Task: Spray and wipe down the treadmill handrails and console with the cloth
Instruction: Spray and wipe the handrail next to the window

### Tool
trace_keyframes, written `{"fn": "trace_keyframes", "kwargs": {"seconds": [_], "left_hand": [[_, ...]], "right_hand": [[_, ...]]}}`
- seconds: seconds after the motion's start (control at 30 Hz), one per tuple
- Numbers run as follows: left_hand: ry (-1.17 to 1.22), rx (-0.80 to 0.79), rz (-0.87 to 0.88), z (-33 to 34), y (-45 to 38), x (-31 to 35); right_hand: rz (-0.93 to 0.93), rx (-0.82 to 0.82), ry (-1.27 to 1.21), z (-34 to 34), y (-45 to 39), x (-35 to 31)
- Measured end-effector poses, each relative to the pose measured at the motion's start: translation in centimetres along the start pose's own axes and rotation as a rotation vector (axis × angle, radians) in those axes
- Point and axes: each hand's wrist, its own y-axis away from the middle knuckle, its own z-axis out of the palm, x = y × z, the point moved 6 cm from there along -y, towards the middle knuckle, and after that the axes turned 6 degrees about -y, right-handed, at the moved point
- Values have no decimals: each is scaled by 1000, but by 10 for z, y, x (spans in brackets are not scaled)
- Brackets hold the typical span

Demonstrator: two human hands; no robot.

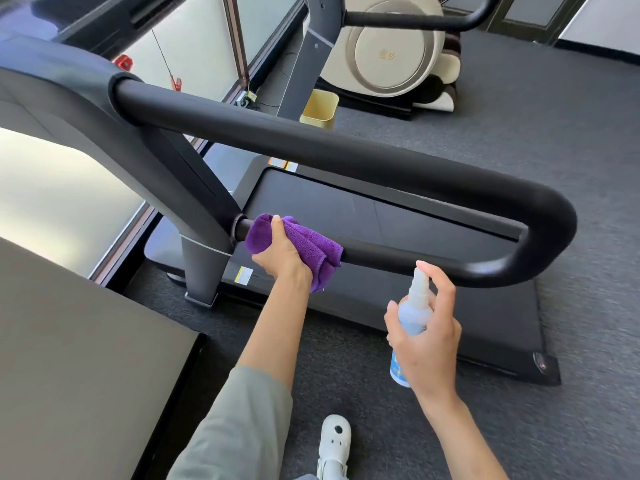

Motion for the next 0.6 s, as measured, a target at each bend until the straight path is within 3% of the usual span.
{"fn": "trace_keyframes", "kwargs": {"seconds": [0.4, 0.6], "left_hand": [[5, -141, -100, 36, 100, -81], [-35, -119, -120, 33, 93, -76]], "right_hand": [[-11, 37, 7, -50, 8, 12], [-6, 11, -14, -57, 1, 19]]}}
